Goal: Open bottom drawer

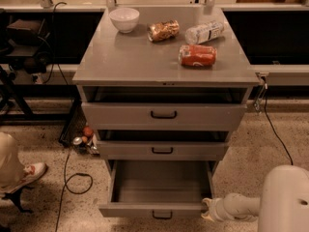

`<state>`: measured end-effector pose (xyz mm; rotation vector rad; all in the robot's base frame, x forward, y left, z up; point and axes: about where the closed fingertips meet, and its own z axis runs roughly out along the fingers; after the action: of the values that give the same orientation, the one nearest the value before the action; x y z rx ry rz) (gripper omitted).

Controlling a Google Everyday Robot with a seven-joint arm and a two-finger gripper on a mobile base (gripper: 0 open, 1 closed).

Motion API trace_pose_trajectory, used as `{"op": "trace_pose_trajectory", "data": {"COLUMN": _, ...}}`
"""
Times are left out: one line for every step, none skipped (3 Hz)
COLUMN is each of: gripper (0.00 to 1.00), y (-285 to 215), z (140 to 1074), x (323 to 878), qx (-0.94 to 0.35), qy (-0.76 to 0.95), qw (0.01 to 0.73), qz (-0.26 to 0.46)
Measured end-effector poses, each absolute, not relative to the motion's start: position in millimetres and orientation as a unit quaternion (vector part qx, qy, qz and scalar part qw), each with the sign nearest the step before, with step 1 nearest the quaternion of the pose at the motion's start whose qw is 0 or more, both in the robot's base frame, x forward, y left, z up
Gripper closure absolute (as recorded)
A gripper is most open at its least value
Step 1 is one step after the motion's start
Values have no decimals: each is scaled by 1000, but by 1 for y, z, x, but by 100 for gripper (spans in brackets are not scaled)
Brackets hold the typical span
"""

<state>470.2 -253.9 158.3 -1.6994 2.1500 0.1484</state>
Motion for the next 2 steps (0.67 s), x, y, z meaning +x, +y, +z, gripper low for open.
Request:
{"op": "trace_pose_trajectory", "data": {"gripper": 20, "y": -253, "z": 157, "x": 469, "qx": -607, "qy": 768, "qw": 197, "qz": 54}}
{"op": "trace_pose_trajectory", "data": {"gripper": 0, "y": -251, "z": 156, "x": 468, "qx": -607, "qy": 768, "qw": 196, "qz": 56}}
